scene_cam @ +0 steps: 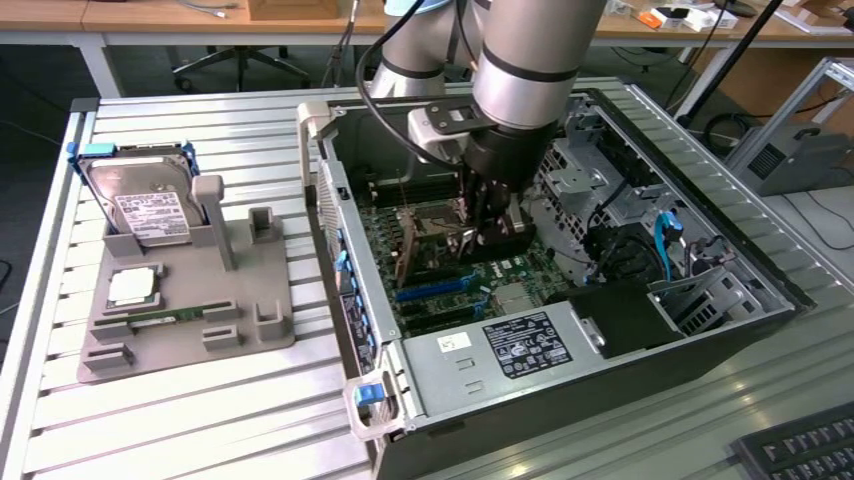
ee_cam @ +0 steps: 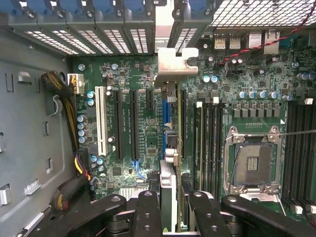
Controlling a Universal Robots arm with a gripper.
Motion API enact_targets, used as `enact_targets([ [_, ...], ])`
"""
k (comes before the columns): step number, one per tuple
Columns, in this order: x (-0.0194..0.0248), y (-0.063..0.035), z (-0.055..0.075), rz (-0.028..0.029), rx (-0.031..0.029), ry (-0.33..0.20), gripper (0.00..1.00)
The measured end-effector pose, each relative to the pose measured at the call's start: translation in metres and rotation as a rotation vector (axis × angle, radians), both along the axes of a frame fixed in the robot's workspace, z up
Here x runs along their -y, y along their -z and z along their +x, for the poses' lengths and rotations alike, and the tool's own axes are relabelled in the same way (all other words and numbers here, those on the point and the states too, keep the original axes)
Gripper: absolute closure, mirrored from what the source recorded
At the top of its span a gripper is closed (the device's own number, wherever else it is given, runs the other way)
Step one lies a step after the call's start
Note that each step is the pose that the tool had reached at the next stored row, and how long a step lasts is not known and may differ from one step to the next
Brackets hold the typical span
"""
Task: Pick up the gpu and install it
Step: 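Insert the gpu into the slot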
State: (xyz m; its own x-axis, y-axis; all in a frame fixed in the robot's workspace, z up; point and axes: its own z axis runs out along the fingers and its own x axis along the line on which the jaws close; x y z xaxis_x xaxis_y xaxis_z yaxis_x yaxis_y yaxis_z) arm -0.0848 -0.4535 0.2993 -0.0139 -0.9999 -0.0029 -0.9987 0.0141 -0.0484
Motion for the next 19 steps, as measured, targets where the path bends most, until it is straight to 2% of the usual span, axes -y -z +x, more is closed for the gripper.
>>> enact_targets([
  [19,0.0035,0.0006,-0.0030,-0.0036,0.0000,0.000,0.73],
])
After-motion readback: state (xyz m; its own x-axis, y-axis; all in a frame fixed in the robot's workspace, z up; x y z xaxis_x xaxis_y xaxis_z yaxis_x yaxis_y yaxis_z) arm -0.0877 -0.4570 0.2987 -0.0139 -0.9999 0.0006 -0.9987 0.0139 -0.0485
